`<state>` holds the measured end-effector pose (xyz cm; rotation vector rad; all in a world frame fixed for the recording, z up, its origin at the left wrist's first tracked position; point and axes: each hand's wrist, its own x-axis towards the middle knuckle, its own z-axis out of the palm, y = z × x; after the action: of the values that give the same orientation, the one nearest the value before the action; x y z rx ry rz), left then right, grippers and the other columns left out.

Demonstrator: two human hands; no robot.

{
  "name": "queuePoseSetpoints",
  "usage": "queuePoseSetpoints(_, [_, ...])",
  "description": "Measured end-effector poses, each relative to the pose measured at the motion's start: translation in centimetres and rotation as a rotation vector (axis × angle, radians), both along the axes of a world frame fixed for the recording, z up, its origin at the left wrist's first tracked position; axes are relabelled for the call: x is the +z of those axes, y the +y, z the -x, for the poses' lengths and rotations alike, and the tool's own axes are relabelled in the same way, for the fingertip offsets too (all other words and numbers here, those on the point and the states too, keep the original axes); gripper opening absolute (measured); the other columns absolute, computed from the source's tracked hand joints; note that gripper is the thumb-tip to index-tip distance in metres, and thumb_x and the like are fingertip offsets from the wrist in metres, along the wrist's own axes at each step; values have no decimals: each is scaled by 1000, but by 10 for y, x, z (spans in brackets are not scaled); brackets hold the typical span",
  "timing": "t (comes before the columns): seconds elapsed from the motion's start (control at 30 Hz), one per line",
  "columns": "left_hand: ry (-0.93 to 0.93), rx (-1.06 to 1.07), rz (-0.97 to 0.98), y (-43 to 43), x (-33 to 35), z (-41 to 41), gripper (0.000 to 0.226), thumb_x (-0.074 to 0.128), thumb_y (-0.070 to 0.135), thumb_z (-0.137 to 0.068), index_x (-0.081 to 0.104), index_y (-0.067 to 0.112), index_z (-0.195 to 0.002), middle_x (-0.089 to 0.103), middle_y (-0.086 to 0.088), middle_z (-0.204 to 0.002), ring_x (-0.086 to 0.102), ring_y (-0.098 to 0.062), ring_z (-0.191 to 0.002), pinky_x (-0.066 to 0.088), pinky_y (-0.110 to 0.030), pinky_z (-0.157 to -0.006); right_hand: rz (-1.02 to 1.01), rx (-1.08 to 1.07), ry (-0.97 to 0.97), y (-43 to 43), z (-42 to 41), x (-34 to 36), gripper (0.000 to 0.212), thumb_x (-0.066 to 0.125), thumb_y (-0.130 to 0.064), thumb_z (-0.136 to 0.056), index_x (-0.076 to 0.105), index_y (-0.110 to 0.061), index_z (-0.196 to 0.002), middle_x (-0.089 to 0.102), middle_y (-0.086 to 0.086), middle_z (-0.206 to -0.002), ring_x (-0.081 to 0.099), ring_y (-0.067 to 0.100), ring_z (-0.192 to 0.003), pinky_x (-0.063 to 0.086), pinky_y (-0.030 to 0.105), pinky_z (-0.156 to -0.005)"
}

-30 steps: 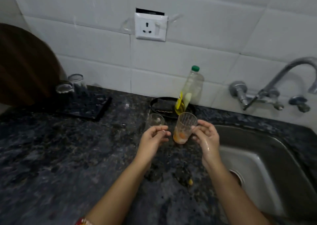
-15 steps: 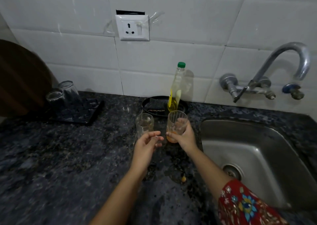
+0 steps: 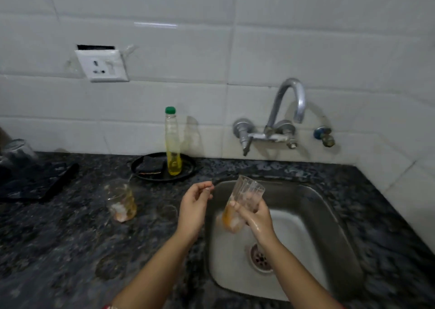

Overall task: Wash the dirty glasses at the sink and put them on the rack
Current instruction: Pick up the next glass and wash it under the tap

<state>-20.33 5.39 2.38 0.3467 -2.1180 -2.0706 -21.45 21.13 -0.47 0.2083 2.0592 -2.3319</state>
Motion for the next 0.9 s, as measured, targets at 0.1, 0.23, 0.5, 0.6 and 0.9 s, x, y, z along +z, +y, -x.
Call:
queuePoseSetpoints(0.1, [25,-14,147,46,11,39,23,52,20,-99,61,17,-119,66,-6,-121,62,-19,-112,47,-38,-102,-9,7,-26,47,9,0,41,81,-9,-70,59,-13,-105,68,4,-97,66,17,-88,54,32,-80])
queuePoseSetpoints(0.23, [43,35,339,99,36,83,44,46,32,-101,48,9,-138,57,-9,-134,53,-25,-125,40,-33,-101,-78,32,-29,91,24,0,48,84,-17,-68,59,-13,-109,68,5,-102,65,18,-94,54,33,-85])
queuePoseSetpoints(0.5, [-94,139,669,121,55,141,66,24,54,-101,60,0,-85,64,-18,-86,58,-31,-77,40,-35,-65,-279,65,-28,123,51,-3,58,90,-35,-49,57,-27,-96,70,-4,-97,66,15,-93,54,41,-88])
queuePoseSetpoints(0.6, [-127,133,682,120,51,149,64,19,43,-104,64,-3,-99,66,-20,-87,61,-31,-78,44,-36,-69,-340,89,-28,122,53,-2,57,90,-35,-52,56,-29,-98,69,-7,-100,65,12,-94,53,36,-87])
queuePoseSetpoints(0.9, [-225,-78,205,110,34,131,53,26,50,-100,50,12,-129,58,-15,-130,56,-30,-116,44,-45,-99,-311,97,30,112,56,5,63,88,-29,-59,50,-31,-109,67,-7,-102,64,14,-99,52,41,-92])
